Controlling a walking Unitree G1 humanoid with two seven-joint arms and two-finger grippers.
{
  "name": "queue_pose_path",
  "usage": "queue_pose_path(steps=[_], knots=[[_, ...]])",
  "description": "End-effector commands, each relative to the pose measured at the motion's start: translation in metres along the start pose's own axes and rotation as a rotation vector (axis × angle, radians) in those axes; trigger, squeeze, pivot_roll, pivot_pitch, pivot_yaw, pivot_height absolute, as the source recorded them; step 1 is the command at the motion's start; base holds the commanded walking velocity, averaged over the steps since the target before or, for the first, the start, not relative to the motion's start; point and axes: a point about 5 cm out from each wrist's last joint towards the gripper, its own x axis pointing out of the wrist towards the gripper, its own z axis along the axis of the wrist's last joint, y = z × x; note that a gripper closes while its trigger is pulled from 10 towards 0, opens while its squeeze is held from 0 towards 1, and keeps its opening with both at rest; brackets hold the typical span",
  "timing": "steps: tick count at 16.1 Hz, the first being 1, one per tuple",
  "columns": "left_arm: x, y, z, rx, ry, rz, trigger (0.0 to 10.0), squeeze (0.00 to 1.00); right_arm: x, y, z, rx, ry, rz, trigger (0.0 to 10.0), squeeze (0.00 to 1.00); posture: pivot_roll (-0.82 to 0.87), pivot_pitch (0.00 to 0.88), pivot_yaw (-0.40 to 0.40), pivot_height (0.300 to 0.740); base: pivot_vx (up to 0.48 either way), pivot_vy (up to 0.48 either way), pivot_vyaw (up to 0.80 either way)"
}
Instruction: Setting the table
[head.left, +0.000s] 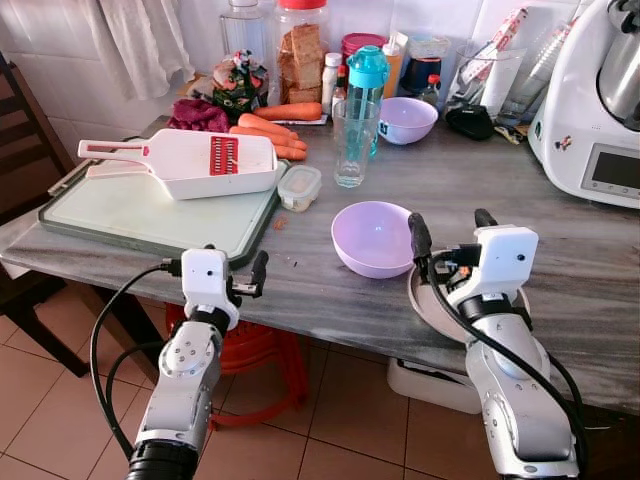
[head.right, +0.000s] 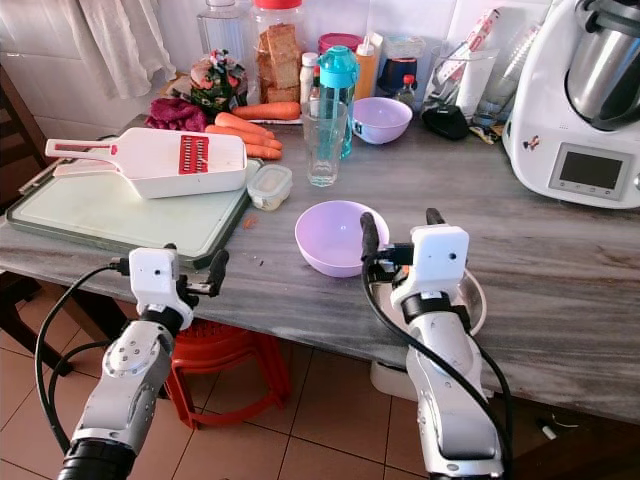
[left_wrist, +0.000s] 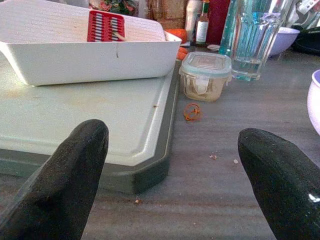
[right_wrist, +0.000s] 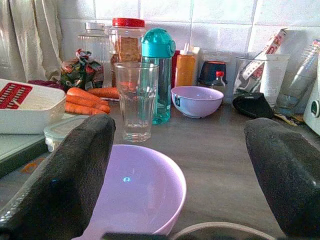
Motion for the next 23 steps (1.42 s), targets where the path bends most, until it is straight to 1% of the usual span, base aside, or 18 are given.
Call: queue_pose_path(steps=[1,2,3,4,5,8,9,10,11,13,16,17,18,20,23], knots=[[0.002,-0.002,0.001,0.006,-0.002,-0.014,10.0,0.00,0.000,-0.002,0.000,0.008,0.005,-0.011,0.0,0.00,0.00,0.014,-0.004,0.740,0.000,0.000,0.00],[0.002,-0.002,0.001,0.007,-0.001,-0.015,10.0,0.00,0.000,-0.002,-0.001,0.009,0.013,-0.012,0.0,0.00,0.00,0.015,-0.004,0.740,0.000,0.000,0.00],[0.002,-0.002,0.001,0.006,-0.001,-0.017,10.0,0.00,0.001,-0.003,-0.003,-0.007,0.030,-0.020,9.1,0.00,0.00,0.015,-0.004,0.740,0.000,0.000,0.00],[0.002,-0.002,0.001,0.006,0.000,-0.018,10.0,0.00,0.001,-0.003,-0.004,0.000,0.035,-0.024,10.0,0.00,0.00,0.016,-0.004,0.740,0.000,0.000,0.00],[0.002,-0.003,0.001,0.006,0.001,-0.018,10.0,0.00,0.000,-0.003,-0.006,0.054,0.041,-0.030,10.0,1.00,0.00,0.016,-0.004,0.740,0.000,0.000,0.00],[0.002,0.000,0.001,0.015,-0.001,-0.002,10.0,0.00,0.000,-0.004,-0.009,0.042,0.059,-0.032,10.0,1.00,0.01,0.017,-0.003,0.740,0.000,0.000,0.00],[0.002,0.001,0.002,0.018,-0.005,0.010,10.0,0.00,0.001,-0.003,-0.009,0.017,0.065,-0.020,10.0,0.28,0.01,0.017,-0.003,0.740,0.000,0.000,0.00],[0.002,0.001,0.002,0.016,-0.006,0.008,10.0,0.00,0.001,-0.003,-0.009,-0.010,0.068,-0.016,10.0,0.00,0.01,0.017,-0.001,0.740,0.000,0.000,0.43],[0.002,0.001,0.002,0.014,-0.007,0.007,10.0,0.00,0.001,-0.001,-0.009,-0.033,0.065,-0.004,10.0,0.00,0.00,0.017,-0.001,0.740,0.000,0.000,0.80],[0.003,0.000,0.003,0.010,-0.011,0.002,10.0,0.00,0.001,0.000,-0.008,-0.018,0.062,0.000,10.0,0.00,0.00,0.017,-0.001,0.740,0.000,0.000,0.80],[0.004,0.001,0.005,0.004,-0.025,0.021,10.0,0.00,0.000,-0.001,-0.008,-0.027,0.061,0.004,10.0,0.00,0.00,0.020,-0.001,0.740,0.000,0.000,0.80],[0.004,0.003,0.007,0.013,-0.036,0.040,10.0,0.00,-0.001,0.000,-0.008,-0.032,0.058,0.008,10.0,0.00,0.00,0.019,-0.002,0.740,0.000,0.000,0.80],[0.004,0.006,0.009,0.044,-0.049,0.068,10.0,0.00,0.000,0.001,-0.007,-0.034,0.055,0.014,10.0,0.00,0.00,0.019,-0.003,0.740,0.000,0.000,0.80],[0.005,0.013,0.010,0.066,-0.054,0.115,10.0,0.00,0.000,0.003,-0.007,-0.037,0.051,0.029,10.0,0.00,0.00,0.019,-0.006,0.740,0.000,0.000,0.80],[0.004,0.014,0.009,0.067,-0.048,0.120,10.0,0.00,0.000,0.003,-0.006,-0.033,0.050,0.038,10.0,0.00,0.00,0.021,-0.007,0.740,0.000,0.000,0.80]])
